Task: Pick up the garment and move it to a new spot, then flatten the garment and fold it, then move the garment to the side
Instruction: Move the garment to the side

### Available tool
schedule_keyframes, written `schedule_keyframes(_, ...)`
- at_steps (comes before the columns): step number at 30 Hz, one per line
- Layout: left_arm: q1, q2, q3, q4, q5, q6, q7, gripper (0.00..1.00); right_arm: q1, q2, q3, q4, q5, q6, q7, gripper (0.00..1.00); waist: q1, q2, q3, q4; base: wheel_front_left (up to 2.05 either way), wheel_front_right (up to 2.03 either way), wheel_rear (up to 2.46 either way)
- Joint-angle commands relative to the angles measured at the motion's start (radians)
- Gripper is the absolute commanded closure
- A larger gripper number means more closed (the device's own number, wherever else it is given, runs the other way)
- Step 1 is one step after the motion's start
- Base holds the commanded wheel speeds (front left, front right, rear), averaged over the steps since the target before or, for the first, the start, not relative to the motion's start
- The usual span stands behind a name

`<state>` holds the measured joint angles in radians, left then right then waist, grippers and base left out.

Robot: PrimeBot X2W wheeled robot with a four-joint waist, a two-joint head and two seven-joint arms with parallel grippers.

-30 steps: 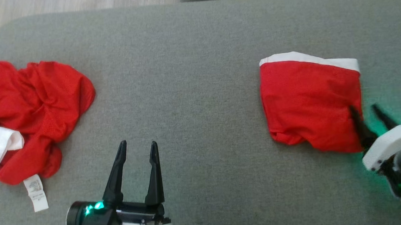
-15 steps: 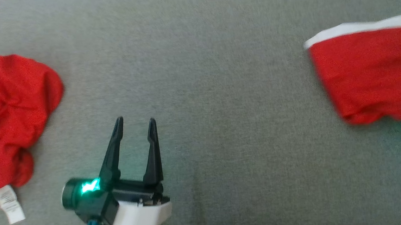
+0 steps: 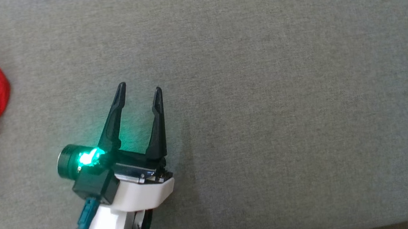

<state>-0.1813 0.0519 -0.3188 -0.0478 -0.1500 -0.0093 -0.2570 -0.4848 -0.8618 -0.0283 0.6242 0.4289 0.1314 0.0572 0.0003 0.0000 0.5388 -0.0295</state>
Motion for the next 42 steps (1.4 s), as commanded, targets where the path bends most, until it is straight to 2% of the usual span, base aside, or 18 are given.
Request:
schedule_keyframes(1, -0.012, -0.002, 0.029, -0.024, 0.006, -0.001, -0.005, 0.00, 0.006, -0.042, -0.021, -0.011, -0.035, -0.001, -0.023, 0.00, -0.0003, 0.0000, 0.002, -0.006, 0.00, 0.00, 0.00)
schedule_keyframes(5, -0.013, -0.002, 0.026, -0.003, -0.011, 0.004, -0.005, 0.00, 0.010, 0.048, -0.048, -0.014, -0.117, -0.001, -0.058, 0.00, -0.0003, 0.0000, -0.048, 0.006, 0.00, 0.00, 0.00)
schedule_keyframes(9, 0.018, -0.002, 0.028, 0.026, -0.046, 0.021, -0.005, 0.00, 0.047, 0.174, -0.040, -0.056, -0.144, -0.001, -0.102, 0.00, -0.0003, 0.0000, -0.126, 0.024, 0.00, 0.00, 0.00)
schedule_keyframes(14, 0.074, -0.002, 0.047, 0.067, -0.081, 0.042, -0.005, 0.00, 0.109, 0.342, 0.023, -0.131, -0.149, -0.001, -0.168, 0.00, -0.0003, 0.0000, -0.248, 0.044, 0.00, 0.00, 0.00)
schedule_keyframes(18, 0.129, -0.002, 0.065, 0.083, -0.103, 0.057, -0.005, 0.00, 0.185, 0.465, 0.087, -0.144, -0.159, -0.001, -0.242, 0.00, -0.0003, 0.0000, -0.355, 0.055, 0.00, 0.00, 0.00)
schedule_keyframes(20, 0.173, -0.002, 0.077, 0.101, -0.090, 0.079, -0.005, 0.00, 0.237, 0.526, 0.160, -0.134, -0.173, -0.001, -0.289, 0.00, -0.0003, 0.0000, -0.429, 0.059, 0.00, 0.00, 0.00)
schedule_keyframes(25, 0.239, -0.002, 0.106, 0.112, -0.062, 0.117, -0.005, 0.00, 0.314, 0.586, 0.237, -0.169, -0.173, -0.001, -0.318, 0.00, -0.0003, 0.0000, -0.522, 0.068, 0.00, 0.00, 0.00)
schedule_keyframes(31, 0.292, -0.002, 0.131, 0.098, -0.044, 0.113, -0.005, 0.00, 0.455, 0.662, 0.163, -0.376, -0.235, -0.001, -0.319, 0.00, -0.0003, 0.0000, -0.578, 0.079, 0.00, 0.00, 0.00)
schedule_keyframes(36, 0.322, -0.002, 0.151, 0.091, -0.041, 0.108, -0.005, 0.00, 0.544, 0.711, 0.129, -0.444, -0.276, -0.001, -0.319, 0.00, -0.0003, 0.0000, -0.599, 0.077, 0.00, 0.00, 0.00)
schedule_keyframes(42, 0.351, -0.002, 0.179, 0.094, -0.044, 0.108, -0.005, 0.00, 0.622, 0.738, 0.107, -0.482, -0.301, -0.001, -0.319, 0.00, -0.0003, 0.0000, -0.626, 0.069, 0.00, 0.00, 0.00)
